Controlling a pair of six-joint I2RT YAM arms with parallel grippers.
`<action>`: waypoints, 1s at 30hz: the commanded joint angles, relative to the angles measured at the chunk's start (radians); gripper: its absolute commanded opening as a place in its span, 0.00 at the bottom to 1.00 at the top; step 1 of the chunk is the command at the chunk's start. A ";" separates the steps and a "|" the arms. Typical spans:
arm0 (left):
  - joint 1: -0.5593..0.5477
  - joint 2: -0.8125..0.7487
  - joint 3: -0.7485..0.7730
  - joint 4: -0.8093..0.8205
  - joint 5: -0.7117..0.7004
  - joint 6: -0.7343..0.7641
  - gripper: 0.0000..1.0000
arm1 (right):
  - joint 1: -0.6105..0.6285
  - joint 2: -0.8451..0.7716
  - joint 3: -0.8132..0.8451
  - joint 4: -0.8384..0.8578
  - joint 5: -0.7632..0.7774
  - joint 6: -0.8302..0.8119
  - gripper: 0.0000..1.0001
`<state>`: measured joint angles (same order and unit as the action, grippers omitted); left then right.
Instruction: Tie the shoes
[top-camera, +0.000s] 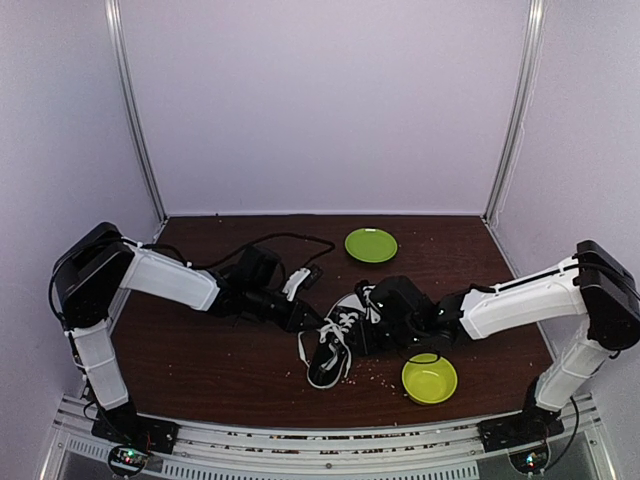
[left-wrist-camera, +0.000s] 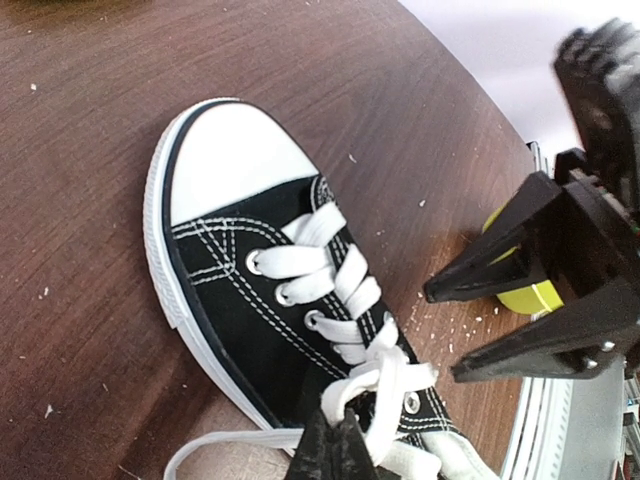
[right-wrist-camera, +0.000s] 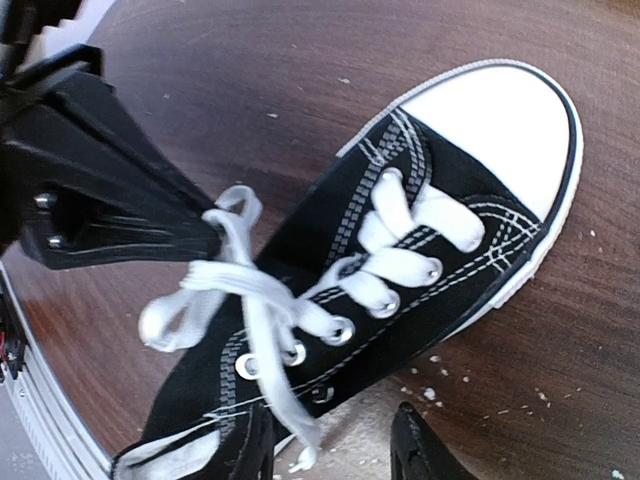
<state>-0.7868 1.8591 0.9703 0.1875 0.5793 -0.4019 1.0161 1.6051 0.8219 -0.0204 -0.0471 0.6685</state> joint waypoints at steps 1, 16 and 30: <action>0.006 -0.032 -0.017 0.062 0.001 -0.012 0.00 | 0.050 -0.074 0.012 -0.018 0.099 -0.016 0.43; 0.008 -0.019 -0.012 0.064 0.019 -0.018 0.00 | 0.195 0.162 0.367 -0.351 0.346 0.005 0.47; 0.011 -0.020 -0.016 0.061 -0.025 -0.031 0.00 | 0.200 0.169 0.391 -0.427 0.446 0.060 0.00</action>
<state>-0.7864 1.8587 0.9661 0.2104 0.5808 -0.4194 1.2186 1.8420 1.2537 -0.4286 0.3424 0.7120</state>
